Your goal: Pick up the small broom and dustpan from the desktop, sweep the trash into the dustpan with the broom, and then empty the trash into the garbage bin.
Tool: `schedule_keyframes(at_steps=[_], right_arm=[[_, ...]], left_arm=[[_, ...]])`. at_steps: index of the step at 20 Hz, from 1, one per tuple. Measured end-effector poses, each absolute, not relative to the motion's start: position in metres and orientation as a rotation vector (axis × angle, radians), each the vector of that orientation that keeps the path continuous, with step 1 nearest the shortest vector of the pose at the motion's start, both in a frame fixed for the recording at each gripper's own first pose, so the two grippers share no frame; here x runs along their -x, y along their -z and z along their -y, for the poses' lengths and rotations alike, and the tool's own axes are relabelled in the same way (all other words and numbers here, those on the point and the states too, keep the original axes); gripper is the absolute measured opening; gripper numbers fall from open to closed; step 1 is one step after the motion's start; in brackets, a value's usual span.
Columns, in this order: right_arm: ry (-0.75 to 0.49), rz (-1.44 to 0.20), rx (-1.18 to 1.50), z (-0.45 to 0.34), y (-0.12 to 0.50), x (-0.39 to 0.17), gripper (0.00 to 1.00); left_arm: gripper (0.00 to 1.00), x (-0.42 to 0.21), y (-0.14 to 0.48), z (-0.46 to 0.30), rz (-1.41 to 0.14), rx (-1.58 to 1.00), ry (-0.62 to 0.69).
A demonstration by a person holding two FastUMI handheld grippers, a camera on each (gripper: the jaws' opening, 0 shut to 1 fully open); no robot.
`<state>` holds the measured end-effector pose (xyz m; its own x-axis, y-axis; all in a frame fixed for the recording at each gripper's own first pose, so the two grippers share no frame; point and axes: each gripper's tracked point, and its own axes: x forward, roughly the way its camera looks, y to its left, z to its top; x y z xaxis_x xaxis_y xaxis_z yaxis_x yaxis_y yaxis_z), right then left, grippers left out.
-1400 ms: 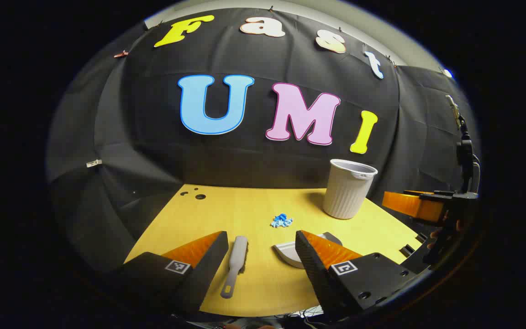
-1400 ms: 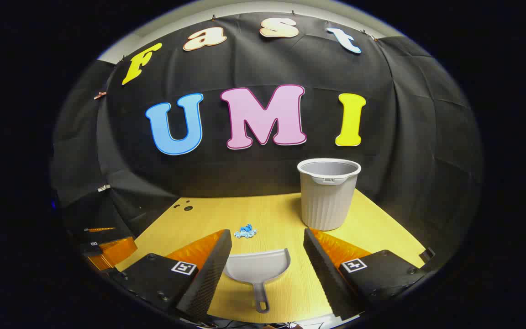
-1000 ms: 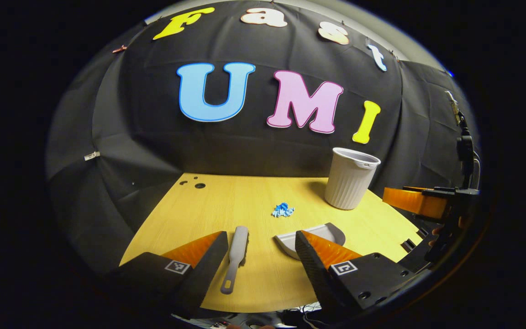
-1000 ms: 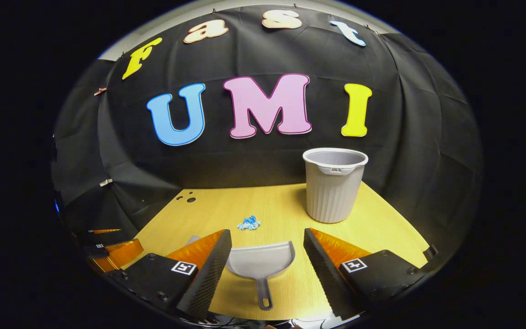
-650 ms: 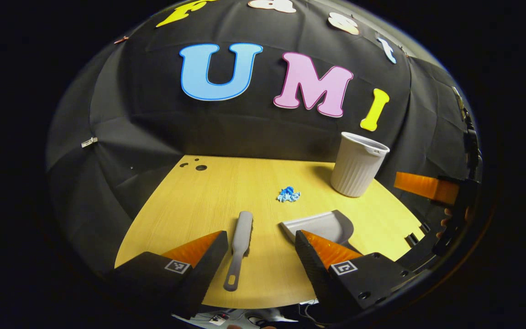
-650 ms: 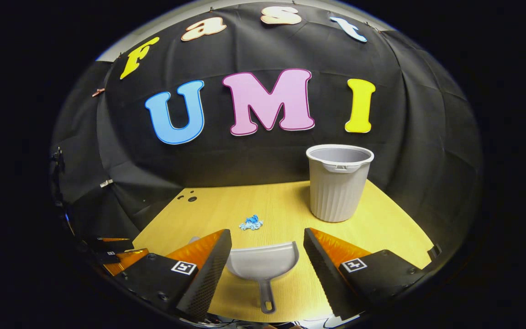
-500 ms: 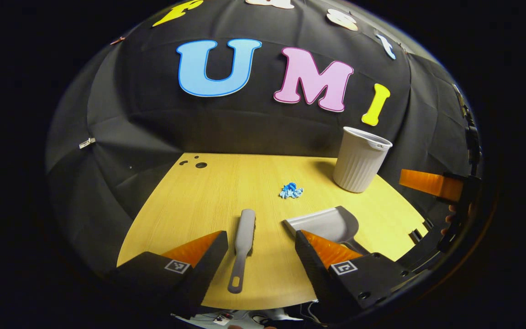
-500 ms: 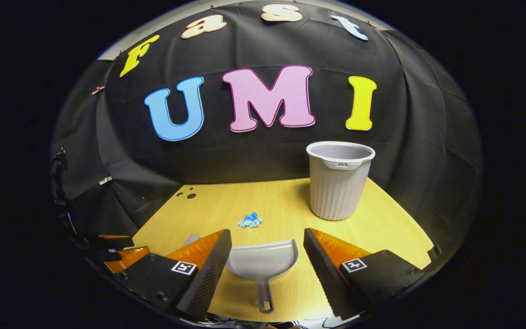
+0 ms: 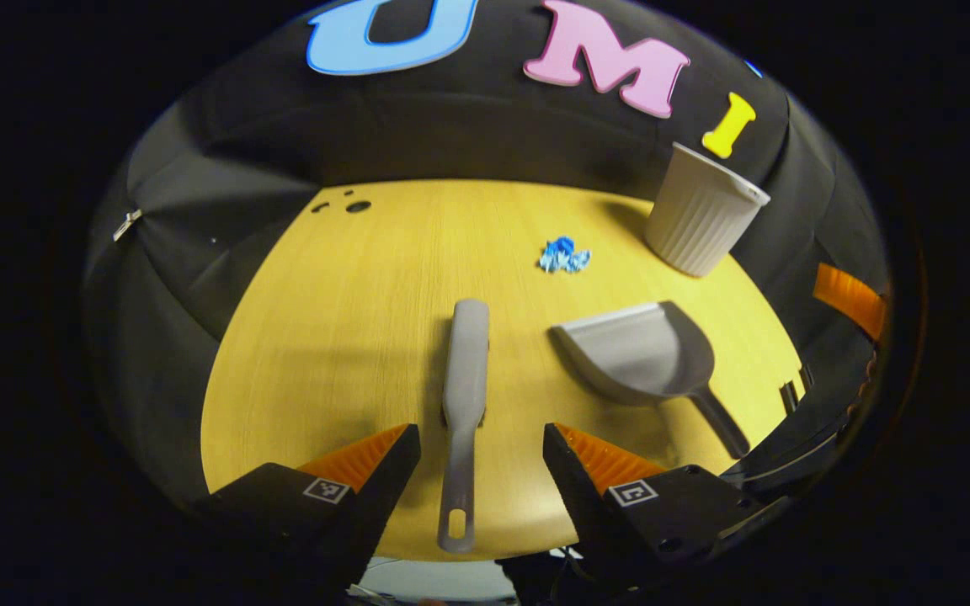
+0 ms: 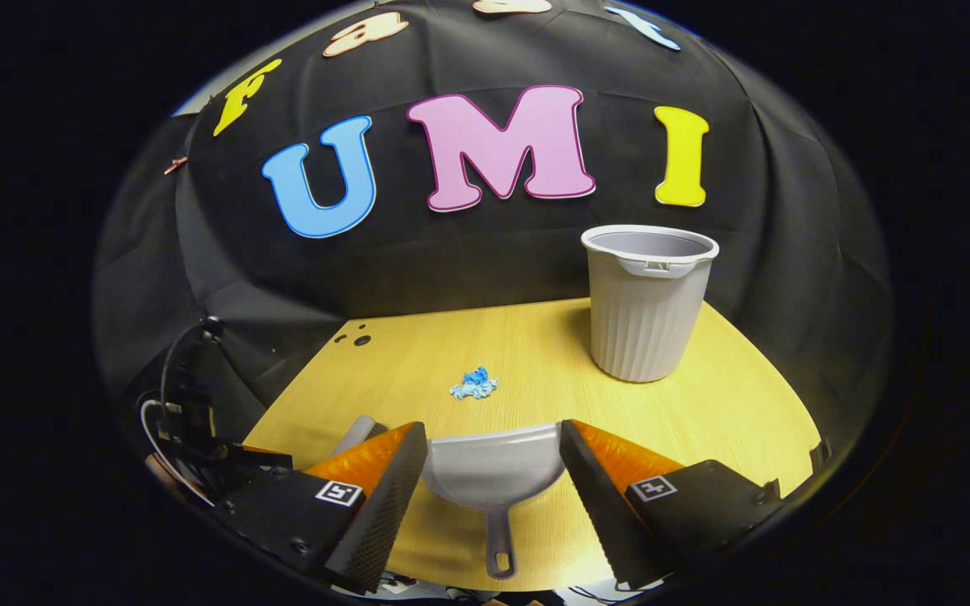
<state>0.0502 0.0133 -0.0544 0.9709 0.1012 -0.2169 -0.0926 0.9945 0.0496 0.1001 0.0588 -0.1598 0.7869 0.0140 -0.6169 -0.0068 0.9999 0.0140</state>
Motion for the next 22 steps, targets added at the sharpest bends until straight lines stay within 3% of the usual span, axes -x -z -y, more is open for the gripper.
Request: schedule_keyframes(at_steps=[7,14,18,19,22], right_arm=[[-0.117,-0.326,-0.040,-0.011,0.096,-0.060,0.99],[-0.100,-0.452,-0.080,-0.001,0.133,-0.056,0.99],[-0.097,-0.524,-0.103,0.003,0.153,-0.055,0.99],[-0.096,-0.546,-0.108,0.005,0.158,-0.054,0.99],[-0.086,-0.616,-0.116,0.008,0.177,-0.053,0.99]], left_arm=[[0.94,-0.120,0.206,-0.075,-0.871,-0.091,-0.020],[0.82,-0.137,0.225,-0.074,-0.953,-0.107,-0.007],[0.69,-0.145,0.226,-0.076,-0.943,-0.125,-0.014],[0.58,-0.144,0.226,-0.075,-0.946,-0.129,-0.012],[0.39,-0.148,0.223,-0.075,-0.927,-0.126,-0.012]])
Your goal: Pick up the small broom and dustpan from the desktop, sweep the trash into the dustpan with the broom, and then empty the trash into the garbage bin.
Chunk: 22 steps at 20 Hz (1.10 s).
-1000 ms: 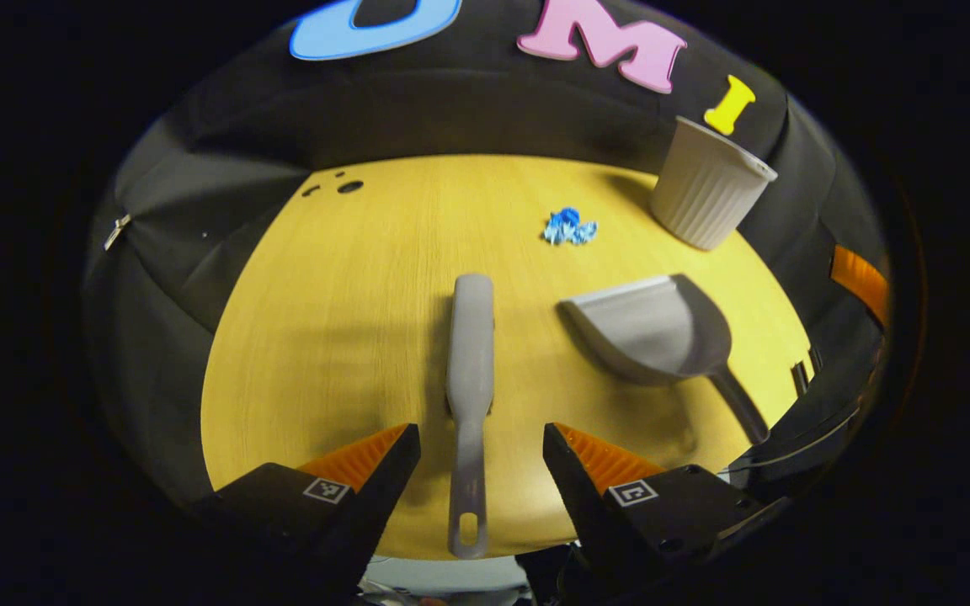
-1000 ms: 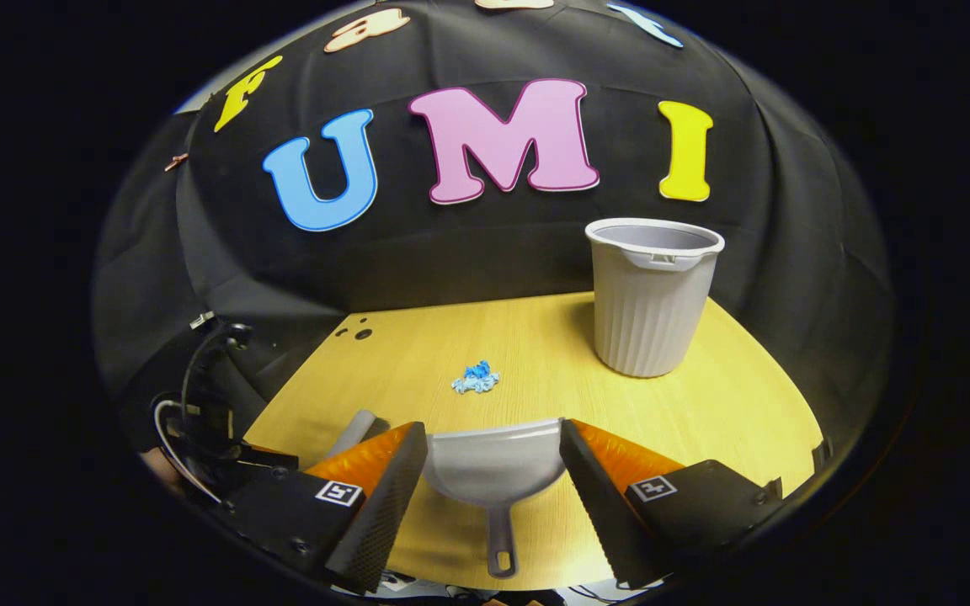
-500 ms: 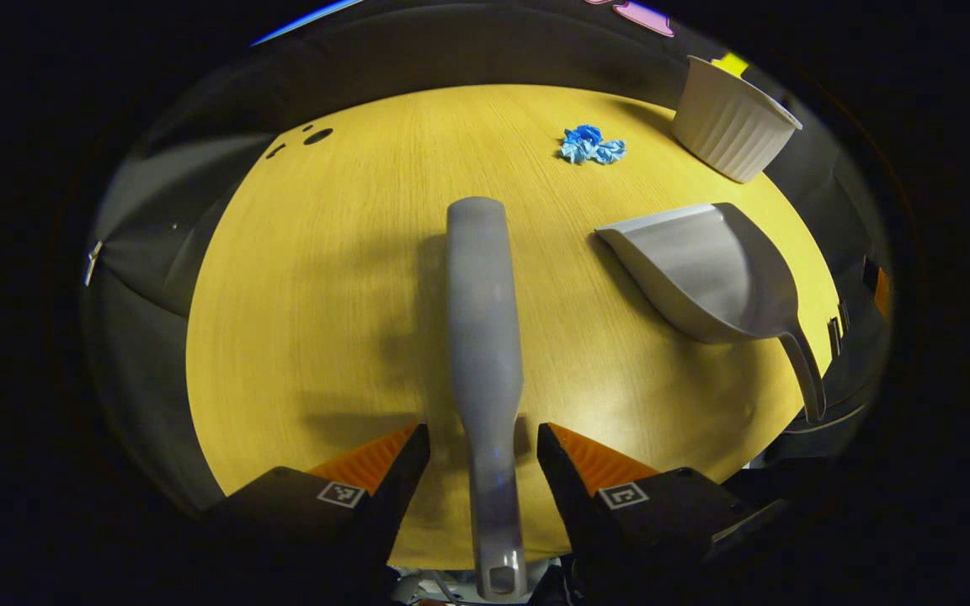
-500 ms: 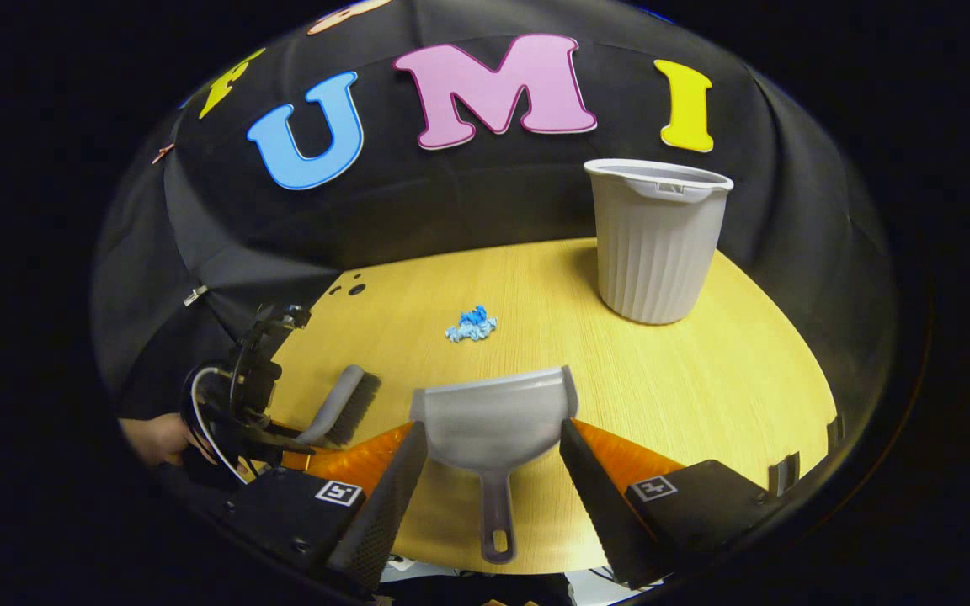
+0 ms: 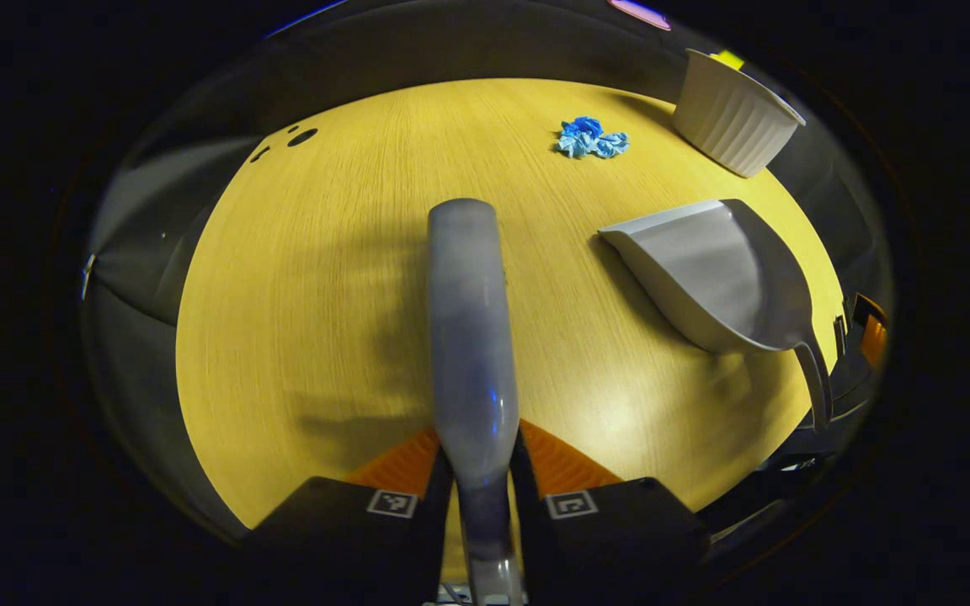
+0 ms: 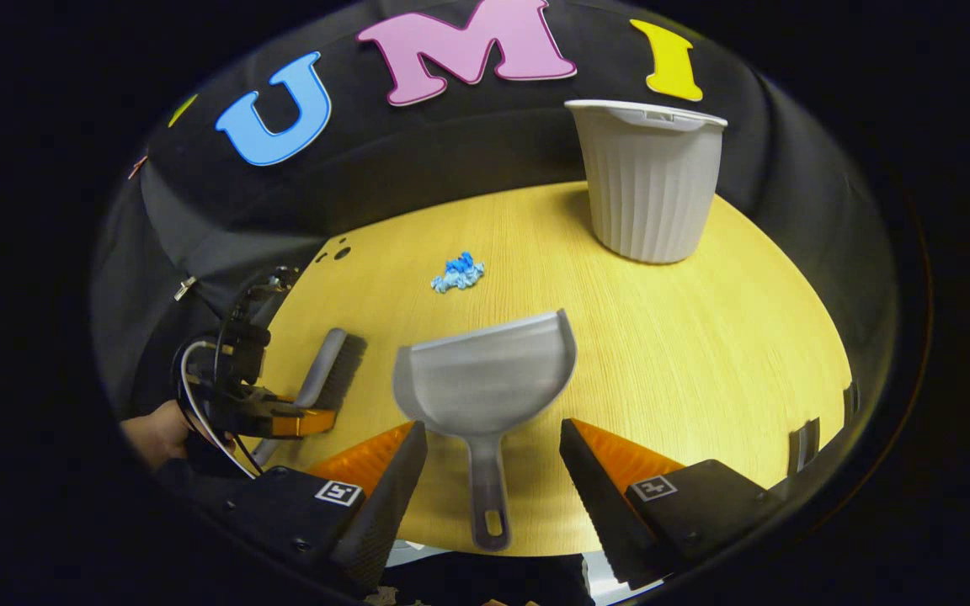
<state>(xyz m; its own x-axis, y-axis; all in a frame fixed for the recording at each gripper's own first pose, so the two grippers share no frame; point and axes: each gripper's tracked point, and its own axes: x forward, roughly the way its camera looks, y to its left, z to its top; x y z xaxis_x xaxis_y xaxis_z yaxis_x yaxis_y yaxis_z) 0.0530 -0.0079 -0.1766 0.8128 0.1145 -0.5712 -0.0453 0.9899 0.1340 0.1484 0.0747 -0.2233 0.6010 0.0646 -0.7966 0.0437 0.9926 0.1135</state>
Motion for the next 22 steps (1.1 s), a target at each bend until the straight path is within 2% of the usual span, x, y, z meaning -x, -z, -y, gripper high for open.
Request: schedule_keyframes(at_steps=[3,6,7,8,9,10,15,16,17,22], right_arm=[[-0.081,-0.678,-0.132,0.008,0.190,-0.050,0.99],[-0.090,-0.737,-0.137,0.005,0.205,-0.043,0.99],[-0.091,-0.748,-0.138,0.004,0.207,-0.042,0.99],[-0.088,-0.749,-0.138,0.004,0.208,-0.043,0.99],[-0.088,-0.755,-0.137,0.002,0.211,-0.044,0.99],[-0.087,-0.762,-0.137,0.001,0.214,-0.045,0.99],[-0.040,-0.810,-0.125,0.003,0.239,-0.055,0.99],[-0.033,-0.824,-0.116,0.003,0.245,-0.058,0.99],[-0.030,-0.839,-0.108,0.002,0.251,-0.061,0.99],[-0.019,-0.880,-0.066,-0.002,0.269,-0.071,0.99]], left_arm=[[0.30,-0.151,0.223,-0.075,-0.888,-0.108,-0.019],[0.28,-0.150,0.223,-0.073,-0.851,-0.075,-0.021],[0.29,-0.148,0.219,-0.074,-0.834,-0.071,-0.023],[0.26,-0.146,0.214,-0.076,-0.815,-0.077,-0.024],[0.29,-0.145,0.209,-0.078,-0.799,-0.090,-0.027],[0.26,-0.142,0.203,-0.080,-0.787,-0.103,-0.030],[0.26,-0.120,0.174,-0.087,-0.736,-0.198,-0.037],[0.22,-0.115,0.171,-0.085,-0.732,-0.193,-0.034],[0.26,-0.109,0.168,-0.083,-0.730,-0.175,-0.032],[0.26,-0.095,0.161,-0.077,-0.724,-0.056,-0.025]])
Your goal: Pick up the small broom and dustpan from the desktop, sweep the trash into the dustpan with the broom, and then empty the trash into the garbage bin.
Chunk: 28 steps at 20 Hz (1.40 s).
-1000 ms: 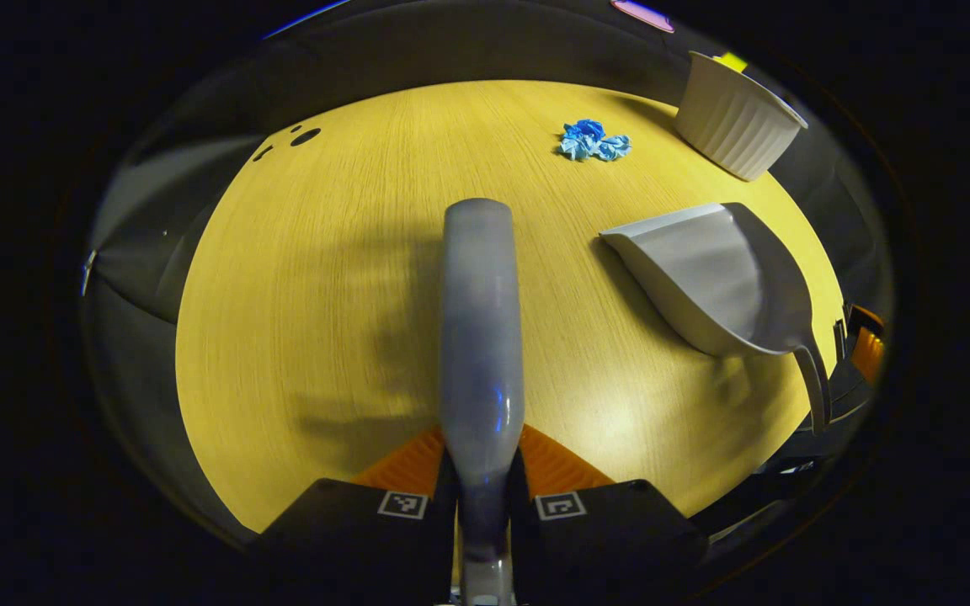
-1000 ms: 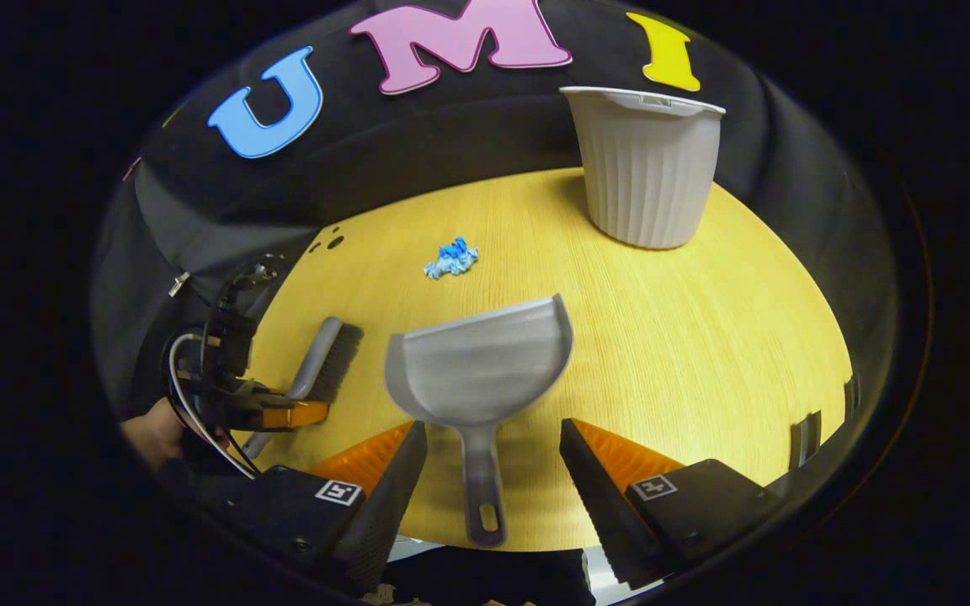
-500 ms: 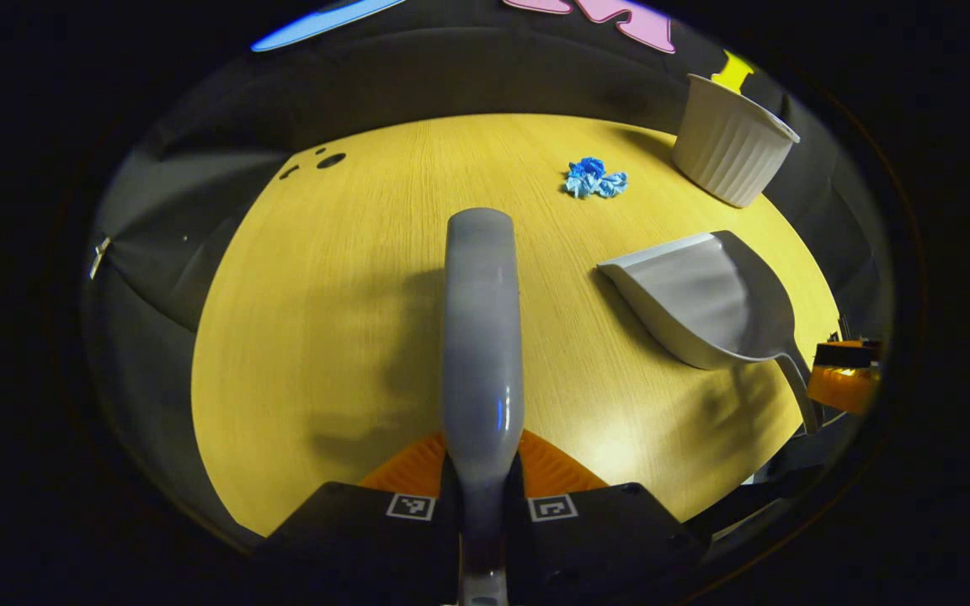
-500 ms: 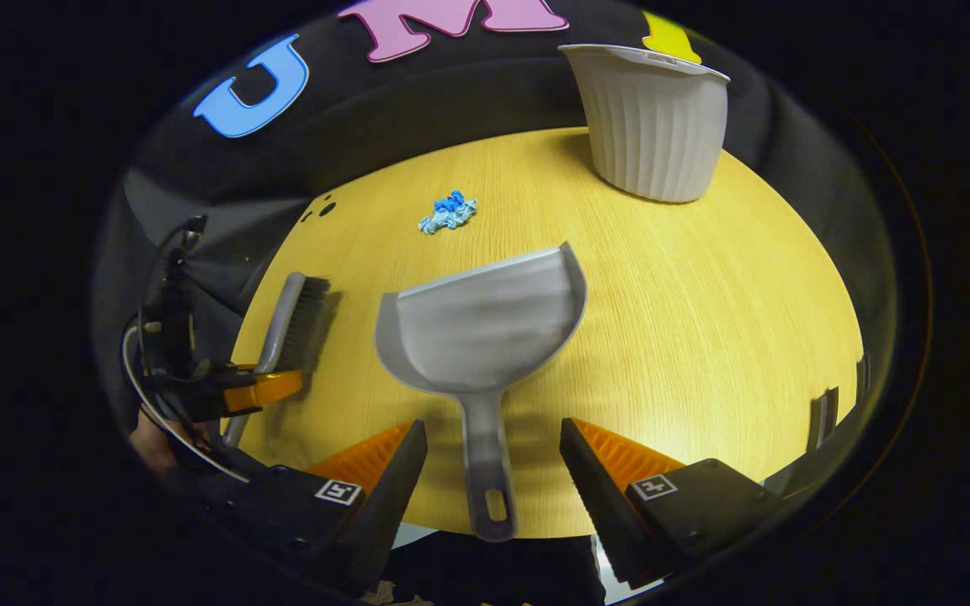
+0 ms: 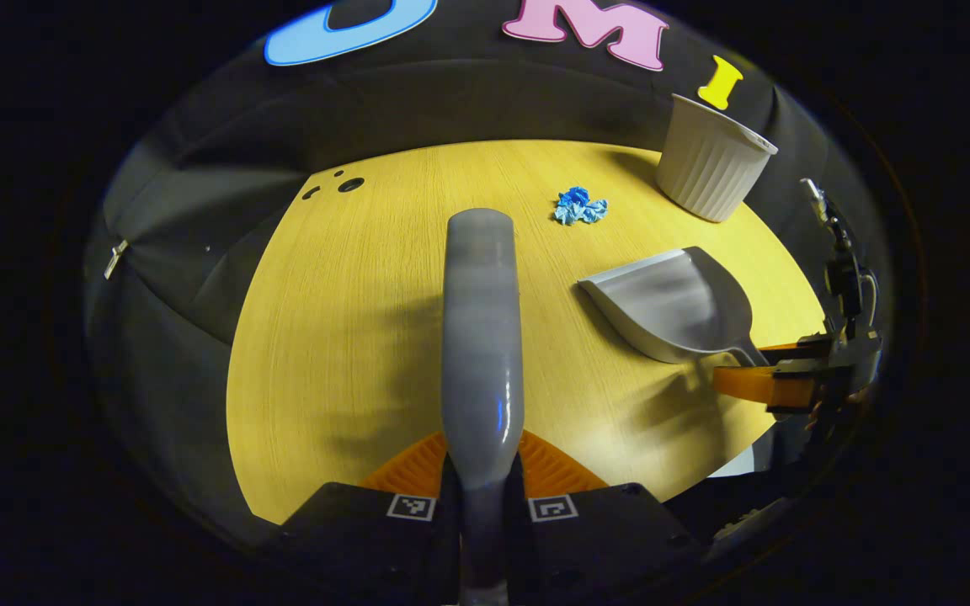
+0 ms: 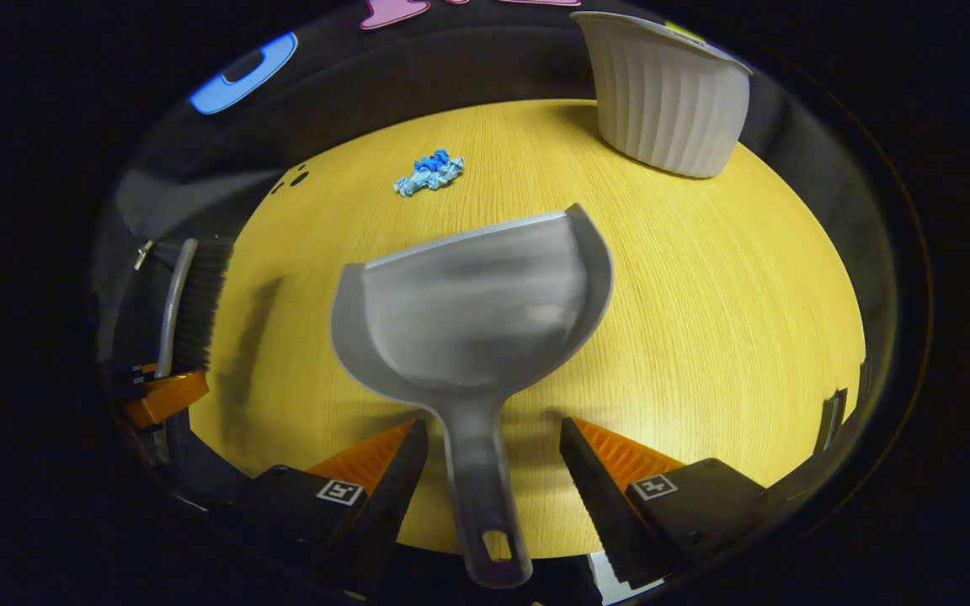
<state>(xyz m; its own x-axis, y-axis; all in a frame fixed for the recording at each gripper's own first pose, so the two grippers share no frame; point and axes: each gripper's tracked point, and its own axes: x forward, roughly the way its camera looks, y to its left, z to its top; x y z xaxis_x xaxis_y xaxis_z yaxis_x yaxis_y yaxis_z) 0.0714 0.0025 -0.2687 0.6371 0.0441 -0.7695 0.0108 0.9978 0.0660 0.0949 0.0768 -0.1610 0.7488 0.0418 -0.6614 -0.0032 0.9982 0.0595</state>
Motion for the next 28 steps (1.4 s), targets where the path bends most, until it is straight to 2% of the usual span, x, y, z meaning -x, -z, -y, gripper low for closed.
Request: schedule_keyframes(at_steps=[2,3,5,6,7,8,9,11,12,13,14,15,16,17,21,22,23,28], right_arm=[[-0.026,-0.897,-0.063,-0.008,0.274,-0.075,0.96],[-0.026,-0.912,-0.057,-0.009,0.278,-0.075,0.94],[-0.031,-0.890,-0.028,-0.009,0.277,-0.085,0.87],[-0.022,-0.875,-0.011,-0.007,0.274,-0.091,0.83],[-0.018,-0.880,0.000,-0.007,0.277,-0.091,0.75],[-0.019,-0.875,0.010,-0.005,0.276,-0.092,0.72],[-0.025,-0.870,0.022,-0.004,0.275,-0.093,0.57],[-0.099,-0.868,0.010,-0.012,0.273,-0.091,0.42],[-0.124,-0.871,0.001,-0.011,0.274,-0.094,0.40],[-0.139,-0.879,-0.014,-0.010,0.275,-0.094,0.32],[-0.149,-0.883,-0.017,-0.009,0.274,-0.093,0.39],[-0.159,-0.879,0.008,-0.006,0.274,-0.095,0.30],[-0.174,-0.865,0.044,-0.002,0.270,-0.095,0.30],[-0.182,-0.864,0.080,0.005,0.268,-0.095,0.37],[-0.210,-0.879,0.139,0.029,0.260,-0.090,0.37],[-0.213,-0.884,0.139,0.035,0.259,-0.089,0.38],[-0.215,-0.889,0.140,0.039,0.257,-0.088,0.37],[-0.235,-0.888,0.163,0.067,0.248,-0.091,0.37]], left_arm=[[0.26,-0.096,0.162,-0.081,-0.728,-0.004,-0.043],[0.29,-0.097,0.163,-0.084,-0.731,0.010,-0.054],[0.22,-0.100,0.164,-0.086,-0.732,0.022,-0.062],[0.22,-0.103,0.165,-0.087,-0.734,0.026,-0.064],[0.22,-0.106,0.166,-0.087,-0.737,0.031,-0.067],[0.25,-0.108,0.168,-0.085,-0.741,0.038,-0.066],[0.25,-0.112,0.168,-0.084,-0.742,0.044,-0.066],[0.25,-0.125,0.171,-0.078,-0.746,0.044,-0.061],[0.23,-0.132,0.173,-0.077,-0.748,0.036,-0.062],[0.26,-0.140,0.173,-0.076,-0.750,0.025,-0.060],[0.26,-0.148,0.173,-0.074,-0.755,0.016,-0.056],[0.26,-0.157,0.174,-0.073,-0.762,0.006,-0.051],[0.26,-0.164,0.172,-0.072,-0.770,-0.004,-0.050],[0.26,-0.174,0.170,-0.071,-0.771,-0.014,-0.045],[0.26,-0.219,0.158,-0.068,-0.789,-0.088,-0.002],[0.22,-0.234,0.153,-0.066,-0.790,-0.119,0.017],[0.26,-0.248,0.150,-0.067,-0.790,-0.151,0.022],[0.26,-0.319,0.147,-0.067,-0.811,-0.368,0.043]])
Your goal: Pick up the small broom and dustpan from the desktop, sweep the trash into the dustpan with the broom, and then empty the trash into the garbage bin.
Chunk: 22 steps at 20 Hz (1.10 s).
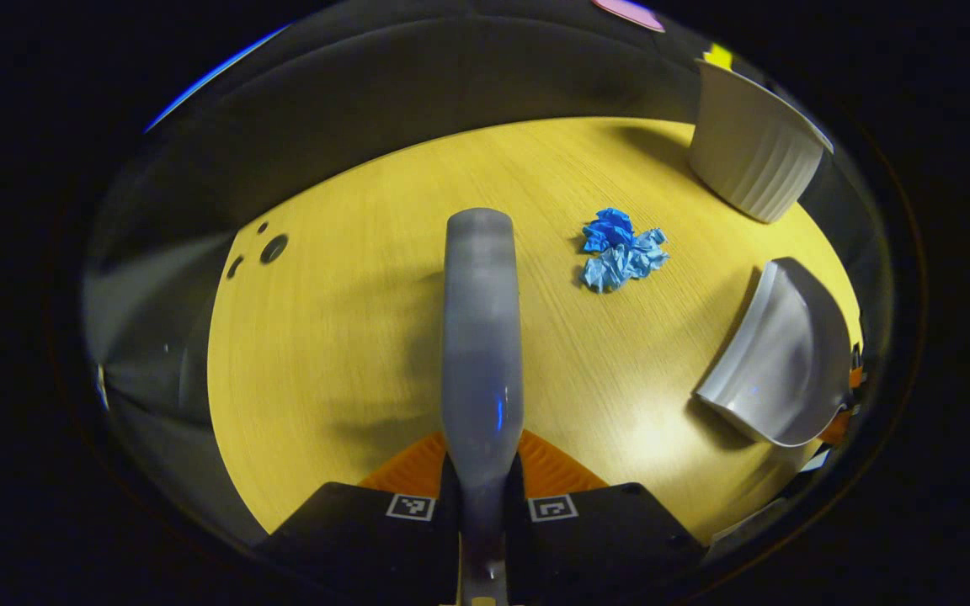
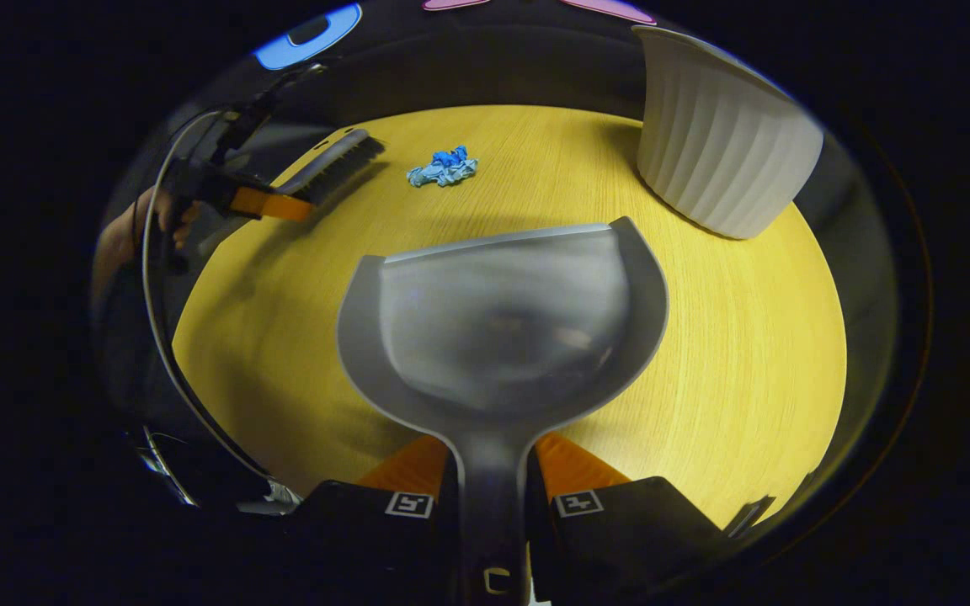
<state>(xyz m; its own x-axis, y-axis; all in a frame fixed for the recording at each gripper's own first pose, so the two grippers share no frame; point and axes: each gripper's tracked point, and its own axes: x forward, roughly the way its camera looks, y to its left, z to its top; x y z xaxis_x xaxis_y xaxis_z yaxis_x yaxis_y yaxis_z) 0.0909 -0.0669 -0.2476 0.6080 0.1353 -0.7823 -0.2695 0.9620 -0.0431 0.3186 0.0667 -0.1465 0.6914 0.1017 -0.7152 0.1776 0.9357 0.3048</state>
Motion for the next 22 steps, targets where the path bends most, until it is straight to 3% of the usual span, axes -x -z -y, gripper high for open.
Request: schedule_keyframes(at_steps=[6,7,11,22], right_arm=[[-0.266,-0.906,0.188,0.078,0.253,-0.097,0.37],[-0.273,-0.907,0.193,0.079,0.254,-0.099,0.37],[-0.288,-0.918,0.200,0.081,0.258,-0.100,0.38],[-0.314,-0.916,0.240,0.077,0.250,-0.099,0.37]], left_arm=[[0.26,-0.394,0.134,-0.054,-0.796,-0.666,0.118],[0.29,-0.400,0.136,-0.050,-0.804,-0.701,0.144],[0.26,-0.416,0.133,-0.028,-0.789,-0.807,0.240],[0.27,-0.318,0.172,0.070,-0.964,-0.786,0.550]])
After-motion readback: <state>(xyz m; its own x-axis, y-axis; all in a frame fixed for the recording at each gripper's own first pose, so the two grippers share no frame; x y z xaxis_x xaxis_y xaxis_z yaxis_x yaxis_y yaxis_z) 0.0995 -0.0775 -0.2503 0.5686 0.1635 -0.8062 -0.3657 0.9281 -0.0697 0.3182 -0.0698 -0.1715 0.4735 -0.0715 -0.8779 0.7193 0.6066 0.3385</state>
